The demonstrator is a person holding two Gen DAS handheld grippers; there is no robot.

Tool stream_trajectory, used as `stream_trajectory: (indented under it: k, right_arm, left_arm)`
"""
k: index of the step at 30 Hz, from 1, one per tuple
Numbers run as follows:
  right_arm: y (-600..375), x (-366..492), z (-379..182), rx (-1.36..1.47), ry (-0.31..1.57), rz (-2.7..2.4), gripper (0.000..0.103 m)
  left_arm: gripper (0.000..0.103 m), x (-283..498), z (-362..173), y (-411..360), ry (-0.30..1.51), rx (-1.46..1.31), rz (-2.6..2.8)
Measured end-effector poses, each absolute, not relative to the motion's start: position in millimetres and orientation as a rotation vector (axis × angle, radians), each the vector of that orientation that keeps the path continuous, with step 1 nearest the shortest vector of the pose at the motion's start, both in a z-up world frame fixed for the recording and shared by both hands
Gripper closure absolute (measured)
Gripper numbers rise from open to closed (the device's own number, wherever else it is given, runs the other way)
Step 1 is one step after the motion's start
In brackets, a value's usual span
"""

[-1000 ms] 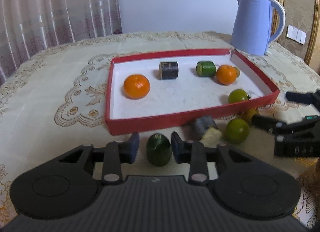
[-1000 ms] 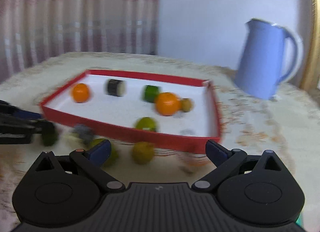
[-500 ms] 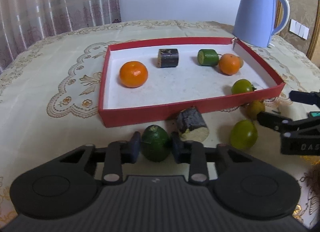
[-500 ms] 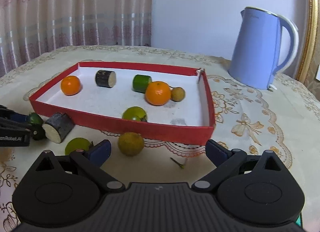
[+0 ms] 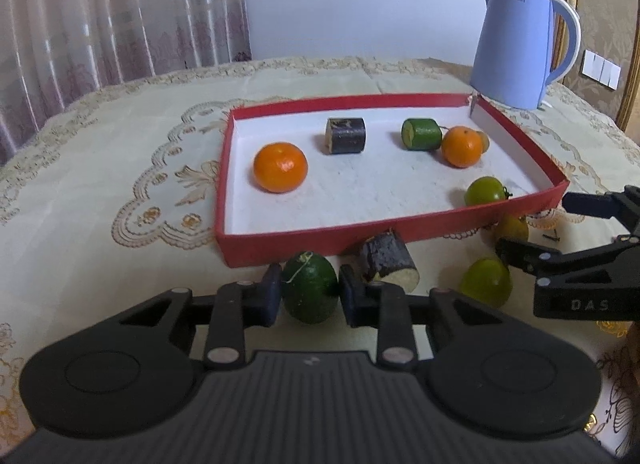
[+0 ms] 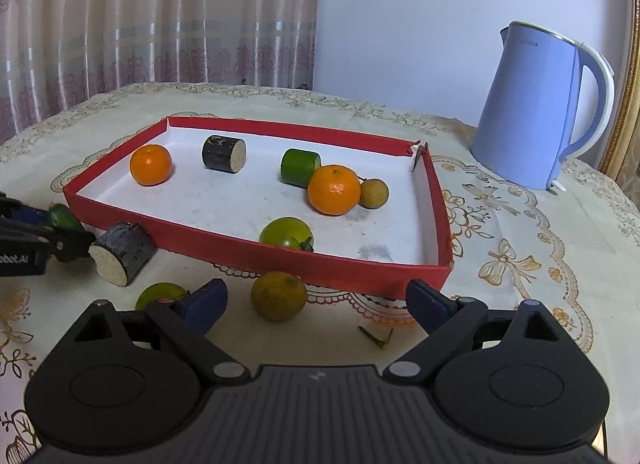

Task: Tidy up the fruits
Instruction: 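Lift the avocado with the left gripper while the right gripper moves toward the yellow pear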

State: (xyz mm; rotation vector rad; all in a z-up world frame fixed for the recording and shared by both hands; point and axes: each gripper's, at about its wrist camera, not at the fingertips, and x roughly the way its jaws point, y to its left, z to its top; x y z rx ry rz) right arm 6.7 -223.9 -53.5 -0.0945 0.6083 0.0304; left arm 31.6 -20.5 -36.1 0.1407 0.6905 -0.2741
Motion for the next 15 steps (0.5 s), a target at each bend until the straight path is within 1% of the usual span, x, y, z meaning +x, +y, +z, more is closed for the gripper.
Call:
stream_trajectory:
  k: [1,5,6,9,14,15]
  right_arm:
    - [-223,8,-54,-0.096,0.612,0.032,0.012]
    - [-221,12,-56,-0.098,0.624,0.040,0.015]
    - [-220,12,-56,-0.098,0.626,0.041,0.018]
    - [-221,16,-57,-0.089,0.636,0.045,0.030]
    - [-223,20,-59,-0.071,0.653,0.049,0.030]
    - [-223,20,-60,-0.069,0.656,0.051,0.032]
  left_arm:
    - [0.075,31,-35,-20,0.686,0.139,-0.271]
    - [0.075,28,-30,-19,0.670,0.141,-0.269]
    - [0.075,28,-29,-18,0.667,0.143,-0.266]
    - [0.075,27,-27,-17,0.662,0.144,-0.263]
    - [0.075,25,-22,-17,0.648,0.141,-0.259]
    - [0.075,25,-21,-17,0.646,0.140,-0.259]
